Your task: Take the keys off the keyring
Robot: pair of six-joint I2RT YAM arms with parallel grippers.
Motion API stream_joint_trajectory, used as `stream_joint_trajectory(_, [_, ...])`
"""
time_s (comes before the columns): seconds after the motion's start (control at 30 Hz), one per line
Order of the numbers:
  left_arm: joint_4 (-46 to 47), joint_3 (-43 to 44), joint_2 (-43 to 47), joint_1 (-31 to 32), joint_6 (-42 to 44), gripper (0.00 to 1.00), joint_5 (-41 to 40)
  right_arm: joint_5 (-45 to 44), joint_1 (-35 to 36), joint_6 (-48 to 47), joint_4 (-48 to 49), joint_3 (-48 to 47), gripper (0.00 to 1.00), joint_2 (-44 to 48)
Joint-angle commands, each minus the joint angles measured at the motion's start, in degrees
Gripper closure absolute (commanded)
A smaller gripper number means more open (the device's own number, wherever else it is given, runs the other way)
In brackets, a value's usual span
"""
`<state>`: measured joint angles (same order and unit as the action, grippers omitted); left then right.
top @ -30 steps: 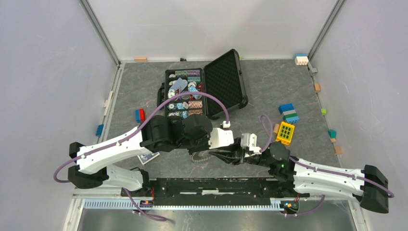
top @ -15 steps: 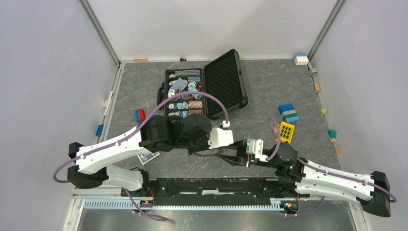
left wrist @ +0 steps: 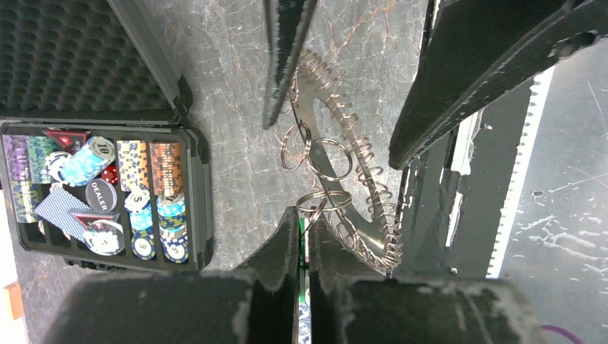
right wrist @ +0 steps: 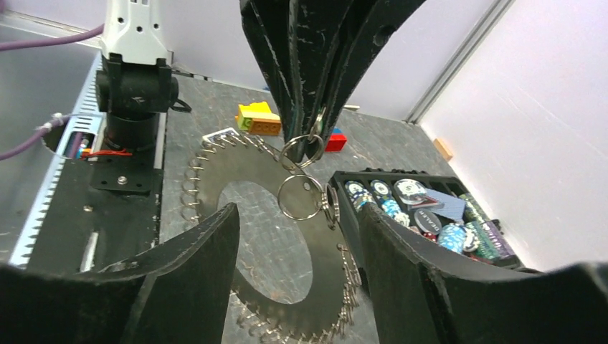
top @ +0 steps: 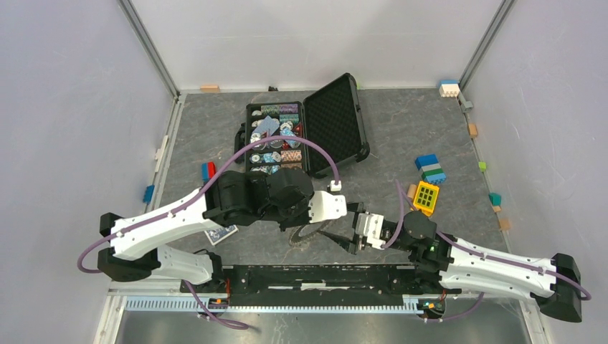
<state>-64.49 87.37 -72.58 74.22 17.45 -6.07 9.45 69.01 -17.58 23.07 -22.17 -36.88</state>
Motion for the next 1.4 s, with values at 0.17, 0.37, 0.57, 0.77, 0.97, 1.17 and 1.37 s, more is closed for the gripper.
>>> stream_joint_trajectory(0.17, [3.98,0.0,3.71,-0.3,5.21,0.98,4.93,-0.28,0.33,-7.45,7.67,-0.32,0.23,-0.29])
stream_joint_trajectory(0.37, [4.0,-0.7,4.13,-0.23,6.54,0.98,5.8,2.17,0.18,-7.49,9.01,-0.9,0.21,-2.23])
stream_joint_trajectory(0.57, [3.95,-0.95,4.54,-0.21,7.46,0.98,8.5,5.66,-0.32,-4.68,12.99,-1.81,0.22,-5.76])
stream_joint_trajectory(0.77, [3.92,-1.23,4.96,-0.23,8.11,0.98,9.72,7.71,-0.61,-1.98,16.39,-2.34,0.29,-8.26])
stream_joint_trajectory(0.97, [3.92,-1.59,5.14,-0.21,8.65,0.98,9.58,10.08,-0.72,0.16,18.53,-2.26,0.4,-9.23])
stream_joint_trajectory(1.17, [3.88,-1.37,4.68,-0.13,8.6,0.98,8.82,10.08,-0.76,1.64,19.35,-2.27,0.48,-9.42])
stream_joint_trajectory(1.37, [3.89,-0.8,3.9,-0.13,8.28,0.98,8.25,9.55,-0.72,2.84,19.84,-2.61,0.51,-10.18])
